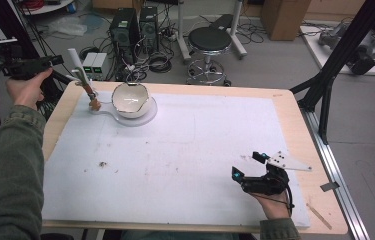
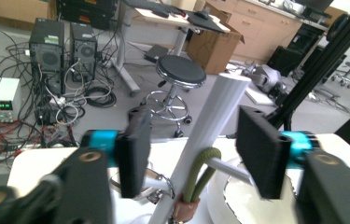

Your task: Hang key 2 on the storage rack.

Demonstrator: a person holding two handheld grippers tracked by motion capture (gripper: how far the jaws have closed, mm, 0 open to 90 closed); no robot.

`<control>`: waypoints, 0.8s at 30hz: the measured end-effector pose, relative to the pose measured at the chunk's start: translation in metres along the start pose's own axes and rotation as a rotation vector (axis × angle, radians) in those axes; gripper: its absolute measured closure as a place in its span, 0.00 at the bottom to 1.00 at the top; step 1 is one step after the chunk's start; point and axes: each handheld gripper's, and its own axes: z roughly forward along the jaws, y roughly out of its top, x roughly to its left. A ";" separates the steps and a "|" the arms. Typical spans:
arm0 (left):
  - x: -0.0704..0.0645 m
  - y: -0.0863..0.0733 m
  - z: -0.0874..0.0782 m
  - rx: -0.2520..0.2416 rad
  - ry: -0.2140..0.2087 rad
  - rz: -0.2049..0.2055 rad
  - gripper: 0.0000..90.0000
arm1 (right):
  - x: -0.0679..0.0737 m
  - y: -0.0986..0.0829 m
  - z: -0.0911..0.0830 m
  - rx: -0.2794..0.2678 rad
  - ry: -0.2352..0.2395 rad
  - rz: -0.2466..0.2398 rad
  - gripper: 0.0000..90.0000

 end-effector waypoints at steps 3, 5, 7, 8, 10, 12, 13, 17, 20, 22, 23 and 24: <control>-0.004 -0.003 -0.005 -0.013 -0.002 0.007 0.38 | 0.000 0.000 0.001 0.002 0.000 -0.001 0.00; -0.006 -0.006 -0.008 -0.014 0.002 0.011 0.34 | -0.001 0.000 0.001 0.003 -0.001 -0.004 0.00; -0.006 -0.010 -0.010 -0.006 0.005 0.009 0.32 | -0.001 0.000 0.002 0.004 0.000 -0.002 0.00; -0.007 -0.012 -0.011 -0.003 0.012 0.008 0.30 | 0.000 0.000 0.002 0.008 0.002 0.001 0.00; -0.008 -0.016 -0.013 0.004 0.030 0.012 0.26 | 0.000 0.000 0.002 0.007 0.003 -0.007 0.00; -0.010 -0.020 -0.015 0.003 0.037 0.012 0.21 | 0.000 0.000 0.003 0.012 0.007 -0.005 0.00; -0.011 -0.022 -0.016 0.005 0.043 0.012 0.20 | 0.000 -0.001 0.003 0.011 0.006 -0.010 0.00; -0.014 -0.027 -0.018 0.017 0.058 0.021 0.15 | -0.001 -0.001 0.004 0.016 0.007 -0.006 0.00; -0.017 -0.030 -0.019 0.030 0.086 0.031 0.09 | -0.001 -0.001 0.005 0.017 0.007 -0.010 0.00; -0.019 -0.032 -0.020 0.030 0.086 0.025 0.06 | -0.001 -0.002 0.005 0.018 0.009 -0.007 0.00; -0.019 -0.033 -0.020 0.029 0.085 0.025 0.06 | -0.001 -0.002 0.005 0.018 0.010 -0.006 0.00; -0.020 -0.034 -0.021 0.025 0.083 0.021 0.06 | -0.002 -0.002 0.005 0.016 0.009 -0.007 0.00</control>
